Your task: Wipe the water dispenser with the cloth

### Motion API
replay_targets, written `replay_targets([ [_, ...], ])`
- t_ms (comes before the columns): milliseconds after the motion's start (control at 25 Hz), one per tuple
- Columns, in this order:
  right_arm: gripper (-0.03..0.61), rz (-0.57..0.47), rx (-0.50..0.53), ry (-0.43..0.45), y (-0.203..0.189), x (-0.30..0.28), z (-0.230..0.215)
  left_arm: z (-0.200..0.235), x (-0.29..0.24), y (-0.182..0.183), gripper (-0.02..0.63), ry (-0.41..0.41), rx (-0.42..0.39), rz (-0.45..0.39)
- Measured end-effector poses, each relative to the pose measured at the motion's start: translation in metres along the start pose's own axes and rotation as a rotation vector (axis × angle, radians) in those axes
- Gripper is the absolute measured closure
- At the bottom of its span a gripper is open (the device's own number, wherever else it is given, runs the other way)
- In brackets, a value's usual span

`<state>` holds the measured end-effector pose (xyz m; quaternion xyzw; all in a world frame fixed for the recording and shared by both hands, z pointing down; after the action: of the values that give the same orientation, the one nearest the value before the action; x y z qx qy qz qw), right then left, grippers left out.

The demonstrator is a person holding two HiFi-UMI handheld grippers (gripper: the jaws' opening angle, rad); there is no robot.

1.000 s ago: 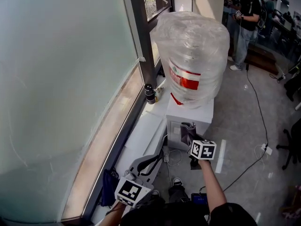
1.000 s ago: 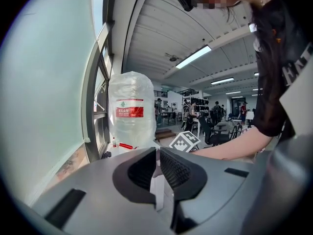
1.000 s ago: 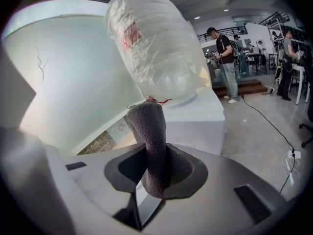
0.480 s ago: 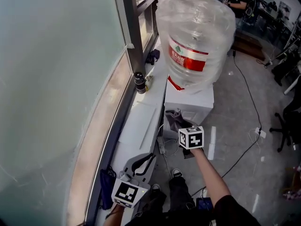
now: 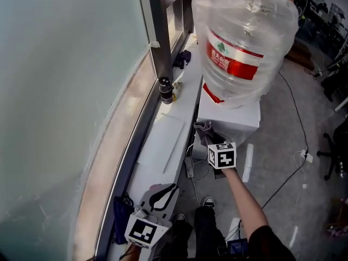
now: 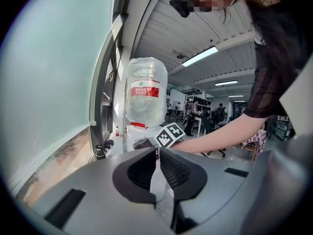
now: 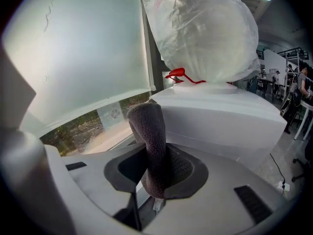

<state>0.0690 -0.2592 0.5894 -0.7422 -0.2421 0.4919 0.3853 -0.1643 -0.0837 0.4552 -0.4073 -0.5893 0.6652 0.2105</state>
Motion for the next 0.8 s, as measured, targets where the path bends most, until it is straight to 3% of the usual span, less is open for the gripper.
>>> replay_targets([
  [280, 0.472, -0.037, -0.097, -0.07, -0.017, 0.019, -0.048, -0.013, -0.02, -0.005, 0.586, -0.042, 0.014, 0.024],
  [800, 0.472, -0.047, -0.193, -0.302, -0.058, 0.117, -0.162, -0.043, -0.054, -0.001, 0.586, -0.138, -0.011, 0.033],
])
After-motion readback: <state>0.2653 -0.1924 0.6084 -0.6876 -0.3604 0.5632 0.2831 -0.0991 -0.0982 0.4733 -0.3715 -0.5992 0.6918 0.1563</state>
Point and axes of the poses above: the fingertips, and each gripper's own axes: x backward along the fingers, z to its left, y out of its top, the point moved 7 cm from there along x, backward along the fingers, and after that the axes turned 14 degrees about y, right-handed, at the moved point
